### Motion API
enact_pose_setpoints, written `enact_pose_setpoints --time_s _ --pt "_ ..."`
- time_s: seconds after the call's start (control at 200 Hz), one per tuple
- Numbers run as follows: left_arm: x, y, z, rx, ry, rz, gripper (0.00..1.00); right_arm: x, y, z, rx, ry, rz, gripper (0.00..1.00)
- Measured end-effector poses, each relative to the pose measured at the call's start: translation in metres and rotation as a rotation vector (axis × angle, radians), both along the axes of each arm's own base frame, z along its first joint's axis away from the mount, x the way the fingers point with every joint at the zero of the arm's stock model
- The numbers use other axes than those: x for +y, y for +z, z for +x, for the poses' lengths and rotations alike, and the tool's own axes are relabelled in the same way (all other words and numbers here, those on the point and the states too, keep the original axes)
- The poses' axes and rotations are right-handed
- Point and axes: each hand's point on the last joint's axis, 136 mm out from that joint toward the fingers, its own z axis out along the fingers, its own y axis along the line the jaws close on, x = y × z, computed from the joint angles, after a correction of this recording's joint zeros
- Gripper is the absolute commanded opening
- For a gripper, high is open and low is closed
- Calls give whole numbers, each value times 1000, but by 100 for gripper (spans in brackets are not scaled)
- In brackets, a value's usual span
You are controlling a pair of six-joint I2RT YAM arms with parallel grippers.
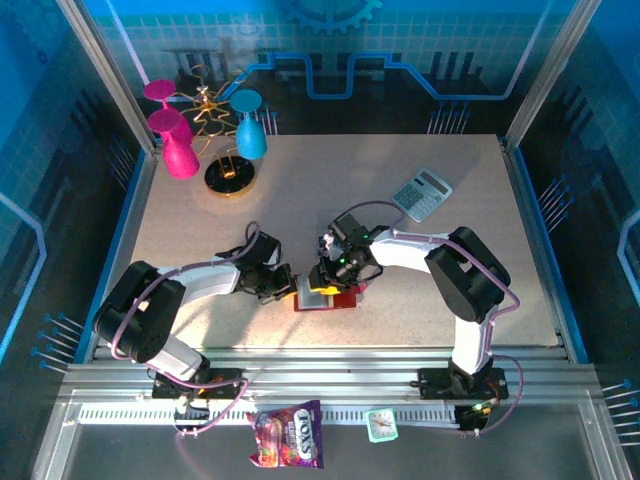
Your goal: Take the credit cards out of the card holder
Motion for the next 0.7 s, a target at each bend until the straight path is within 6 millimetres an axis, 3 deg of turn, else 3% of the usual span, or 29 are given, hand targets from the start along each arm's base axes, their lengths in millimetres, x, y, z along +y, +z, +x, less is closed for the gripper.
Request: enact_pose_setpoints --time_s 0.7 --pt "3 0 -1 11 0 24 0 -4 -2 1 -10 3 -30 40"
